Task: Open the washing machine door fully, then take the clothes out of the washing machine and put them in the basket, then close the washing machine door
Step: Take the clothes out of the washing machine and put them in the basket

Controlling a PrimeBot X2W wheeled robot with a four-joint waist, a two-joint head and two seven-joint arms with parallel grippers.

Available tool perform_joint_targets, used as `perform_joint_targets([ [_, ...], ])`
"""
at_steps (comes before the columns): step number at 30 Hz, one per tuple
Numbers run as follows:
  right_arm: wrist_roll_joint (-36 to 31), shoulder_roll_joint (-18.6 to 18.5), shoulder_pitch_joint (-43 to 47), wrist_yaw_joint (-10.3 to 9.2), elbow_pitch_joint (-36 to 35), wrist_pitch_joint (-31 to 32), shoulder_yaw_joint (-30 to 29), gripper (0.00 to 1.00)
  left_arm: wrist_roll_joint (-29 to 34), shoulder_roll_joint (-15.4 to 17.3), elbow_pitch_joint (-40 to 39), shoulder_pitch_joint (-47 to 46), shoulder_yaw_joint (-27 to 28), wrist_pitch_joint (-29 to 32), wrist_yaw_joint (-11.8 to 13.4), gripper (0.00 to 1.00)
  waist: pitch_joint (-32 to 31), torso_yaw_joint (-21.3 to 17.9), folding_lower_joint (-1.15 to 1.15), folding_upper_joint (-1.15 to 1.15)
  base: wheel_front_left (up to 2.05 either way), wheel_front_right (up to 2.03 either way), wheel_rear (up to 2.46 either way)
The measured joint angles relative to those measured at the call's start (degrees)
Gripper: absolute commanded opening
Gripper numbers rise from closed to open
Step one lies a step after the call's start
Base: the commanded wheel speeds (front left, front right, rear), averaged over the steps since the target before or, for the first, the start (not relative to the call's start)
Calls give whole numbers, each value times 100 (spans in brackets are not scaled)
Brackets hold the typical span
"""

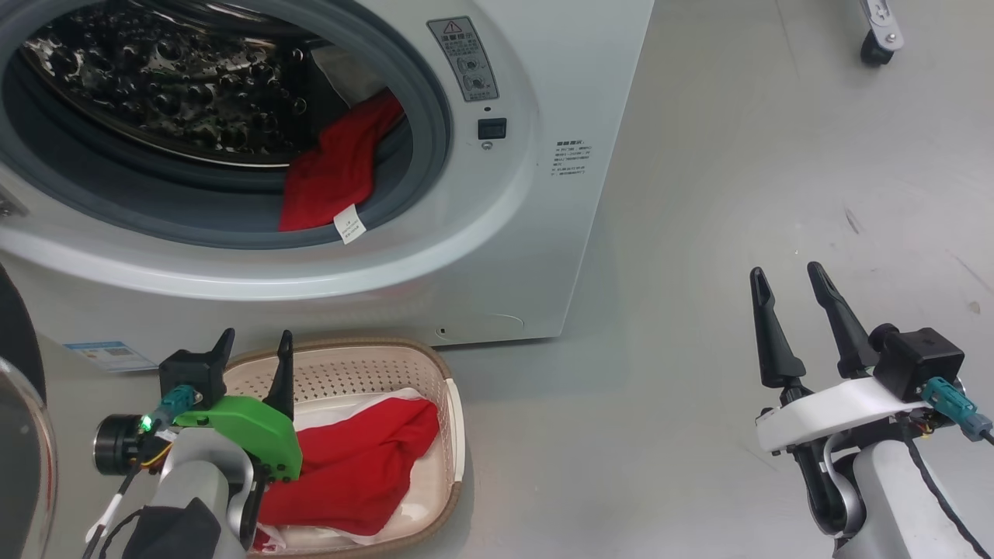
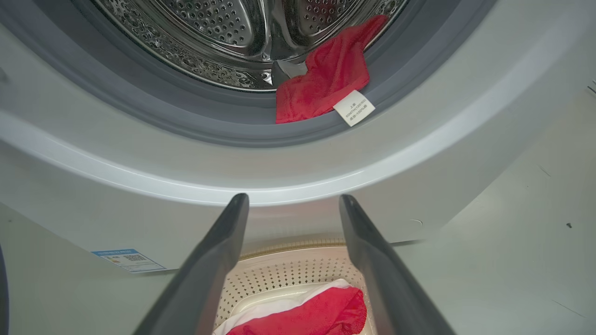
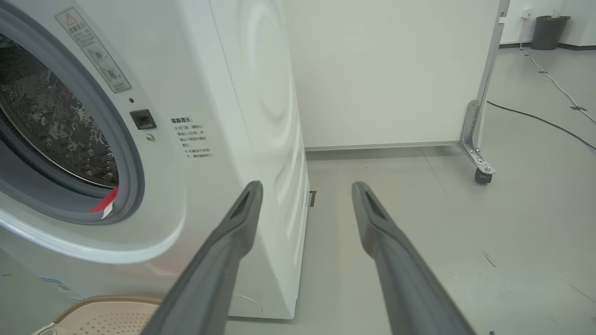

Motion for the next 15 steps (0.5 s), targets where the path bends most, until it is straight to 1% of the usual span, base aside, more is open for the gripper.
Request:
perform_joint_targets([
  [6, -68, -7, 65, 0, -1, 0, 40, 100, 1, -1, -403, 153, 0, 0, -4, 100, -206, 116, 0, 0, 0, 0, 0],
  [15, -109, -27, 191, 0, -35, 0, -37, 100, 53, -7, -1370, 403, -30, -1, -53, 100, -427, 217, 0, 0, 0, 0, 0],
])
